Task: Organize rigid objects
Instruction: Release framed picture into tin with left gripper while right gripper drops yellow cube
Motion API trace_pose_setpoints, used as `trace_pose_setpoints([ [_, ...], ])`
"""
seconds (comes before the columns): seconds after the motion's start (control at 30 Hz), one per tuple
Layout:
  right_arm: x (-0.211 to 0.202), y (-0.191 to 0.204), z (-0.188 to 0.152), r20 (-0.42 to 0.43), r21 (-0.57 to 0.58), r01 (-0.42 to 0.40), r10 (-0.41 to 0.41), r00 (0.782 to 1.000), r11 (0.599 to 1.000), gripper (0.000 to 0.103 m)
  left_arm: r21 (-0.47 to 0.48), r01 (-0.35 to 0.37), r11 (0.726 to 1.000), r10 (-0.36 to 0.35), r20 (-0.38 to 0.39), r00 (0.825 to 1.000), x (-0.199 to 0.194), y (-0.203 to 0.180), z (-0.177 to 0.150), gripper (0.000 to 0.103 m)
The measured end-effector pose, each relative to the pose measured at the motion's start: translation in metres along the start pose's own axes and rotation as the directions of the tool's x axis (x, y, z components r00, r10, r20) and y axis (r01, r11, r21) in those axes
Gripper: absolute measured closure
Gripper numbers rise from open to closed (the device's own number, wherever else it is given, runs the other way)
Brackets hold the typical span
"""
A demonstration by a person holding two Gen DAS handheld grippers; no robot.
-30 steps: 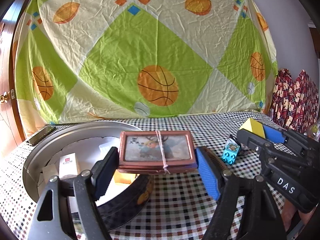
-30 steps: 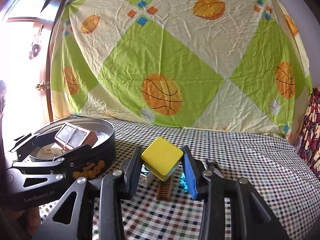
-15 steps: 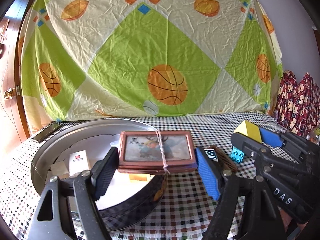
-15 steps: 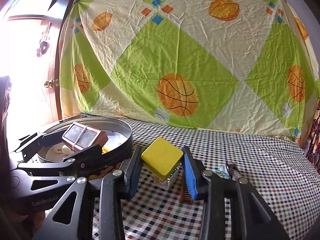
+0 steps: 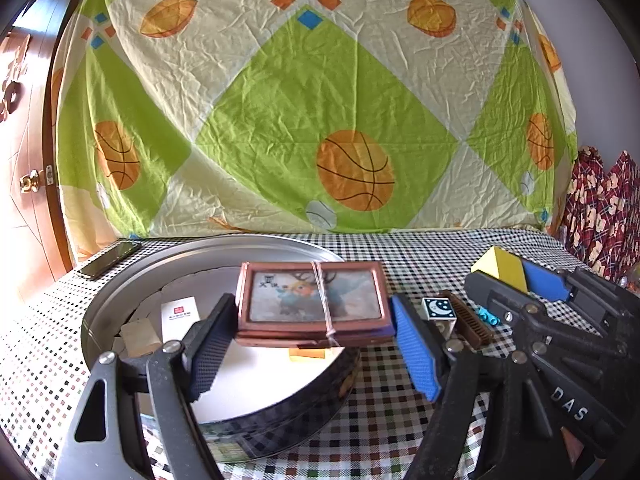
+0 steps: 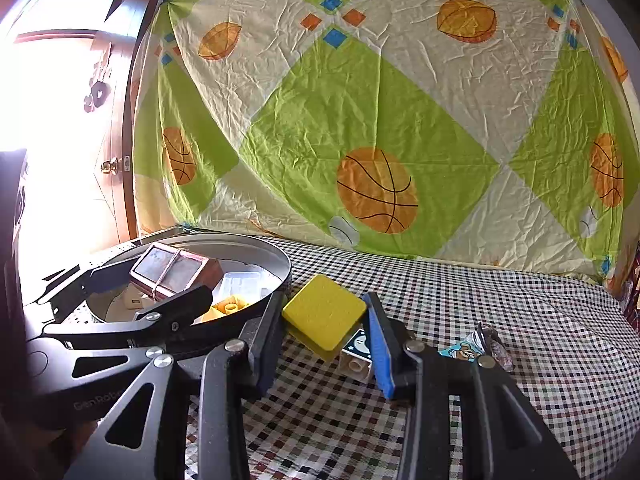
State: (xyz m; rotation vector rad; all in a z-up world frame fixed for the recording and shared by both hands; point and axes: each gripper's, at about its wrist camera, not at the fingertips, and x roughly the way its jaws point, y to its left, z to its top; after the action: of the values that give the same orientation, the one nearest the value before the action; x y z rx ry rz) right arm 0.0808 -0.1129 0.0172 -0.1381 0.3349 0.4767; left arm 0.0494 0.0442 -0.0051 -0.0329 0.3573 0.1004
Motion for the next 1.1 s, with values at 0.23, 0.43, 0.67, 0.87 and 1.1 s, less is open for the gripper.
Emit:
trace_pose_setpoints([
  [0.23, 0.002, 0.007, 0.002, -0.003, -0.011, -0.013, 0.013, 1.0, 1.0, 0.061, -0.011, -0.012, 1.0, 0.012, 0.0, 1.0, -0.001, 0.008, 0.0, 0.026],
  [0.43, 0.005, 0.017, 0.002, -0.01, -0.028, -0.033, 0.033, 0.999, 0.999, 0.061, -0.026, -0.029, 0.999, 0.029, 0.003, 1.0, -0.003, 0.018, 0.0, 0.026],
  [0.67, 0.009, 0.027, 0.003, -0.031, -0.046, -0.059, 0.057, 0.998, 0.997, 0.061, -0.042, -0.049, 0.998, 0.049, 0.004, 0.999, -0.004, 0.029, -0.001, 0.026],
  [0.87, 0.014, 0.034, 0.004, -0.047, -0.069, -0.081, 0.078, 0.996, 0.994, 0.061, -0.046, -0.061, 0.997, 0.061, 0.005, 0.998, -0.004, 0.038, -0.001, 0.026],
  [1.1, 0.023, 0.038, 0.008, -0.084, -0.06, -0.112, 0.107, 0.991, 0.992, 0.061, -0.054, -0.074, 0.996, 0.074, -0.006, 0.997, -0.003, 0.05, -0.001, 0.026],
])
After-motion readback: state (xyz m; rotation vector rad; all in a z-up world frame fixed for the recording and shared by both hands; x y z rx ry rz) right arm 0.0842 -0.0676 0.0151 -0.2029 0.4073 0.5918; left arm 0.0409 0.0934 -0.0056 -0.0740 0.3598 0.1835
